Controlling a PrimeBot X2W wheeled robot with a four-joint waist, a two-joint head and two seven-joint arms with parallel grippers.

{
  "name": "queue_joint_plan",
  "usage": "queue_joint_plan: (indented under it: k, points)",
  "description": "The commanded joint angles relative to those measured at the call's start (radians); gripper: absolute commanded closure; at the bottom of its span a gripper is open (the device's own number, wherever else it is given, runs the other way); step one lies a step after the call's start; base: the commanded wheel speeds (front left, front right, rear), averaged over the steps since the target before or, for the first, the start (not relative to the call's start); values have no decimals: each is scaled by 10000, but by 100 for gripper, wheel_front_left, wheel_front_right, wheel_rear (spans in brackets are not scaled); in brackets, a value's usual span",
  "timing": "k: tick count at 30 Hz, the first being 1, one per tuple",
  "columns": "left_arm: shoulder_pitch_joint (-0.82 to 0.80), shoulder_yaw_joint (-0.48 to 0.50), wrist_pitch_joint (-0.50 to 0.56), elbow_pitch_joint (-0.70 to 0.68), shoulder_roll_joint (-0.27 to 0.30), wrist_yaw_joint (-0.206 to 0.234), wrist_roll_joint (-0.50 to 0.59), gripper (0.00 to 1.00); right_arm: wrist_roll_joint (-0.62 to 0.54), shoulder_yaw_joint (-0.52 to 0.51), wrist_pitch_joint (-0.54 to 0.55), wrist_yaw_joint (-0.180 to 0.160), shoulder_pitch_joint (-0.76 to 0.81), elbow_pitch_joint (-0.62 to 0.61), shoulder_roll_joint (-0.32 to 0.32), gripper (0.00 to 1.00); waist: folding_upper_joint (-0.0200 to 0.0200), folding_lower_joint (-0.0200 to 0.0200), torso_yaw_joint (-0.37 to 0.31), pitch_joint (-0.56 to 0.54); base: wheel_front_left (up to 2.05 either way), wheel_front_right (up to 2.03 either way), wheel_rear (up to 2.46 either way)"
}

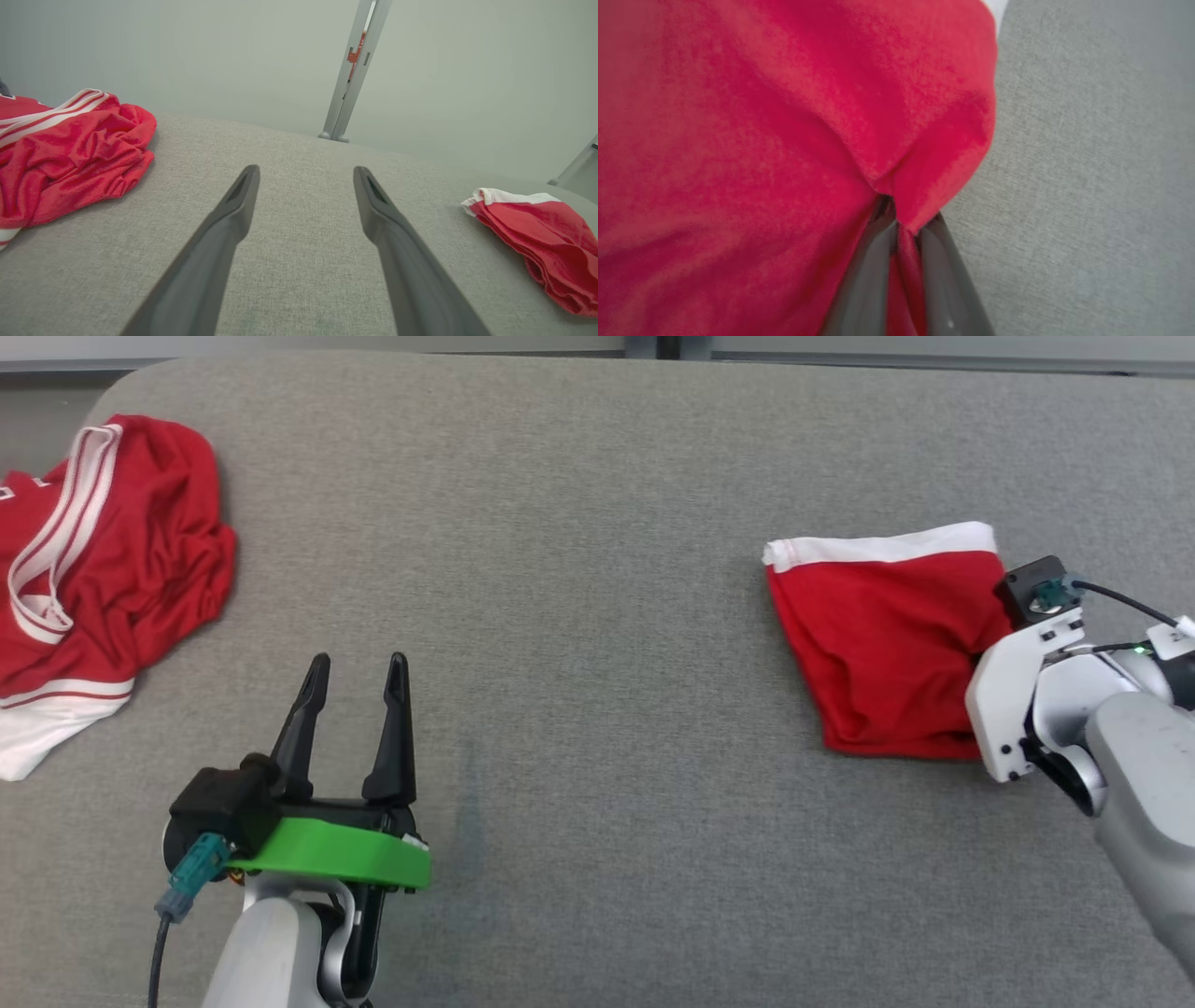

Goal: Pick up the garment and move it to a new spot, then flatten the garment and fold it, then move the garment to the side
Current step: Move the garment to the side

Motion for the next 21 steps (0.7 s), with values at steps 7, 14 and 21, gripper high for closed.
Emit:
queue_joint_plan:
  k: [7, 14, 21]
  points:
    - [-624, -92, -3, -864, 28, -33, 426, 0, -621, 716, -1041, -36, -689, -52, -1871, 100, 0, 0, -1728, 1302, 0, 0, 0]
    - [-794, -523, -1, -1871, 411, -33, 678, 0, -1633, -172, -2485, -36, -1231, 679, -2312, 100, 0, 0, -2466, 2199, 0, 0, 0]
    - [-720, -580, -3, -2640, 825, -33, 694, 0, -2649, -1161, -3364, -36, -1503, 1345, -2703, 100, 0, 0, -2511, 2881, 0, 0, 0]
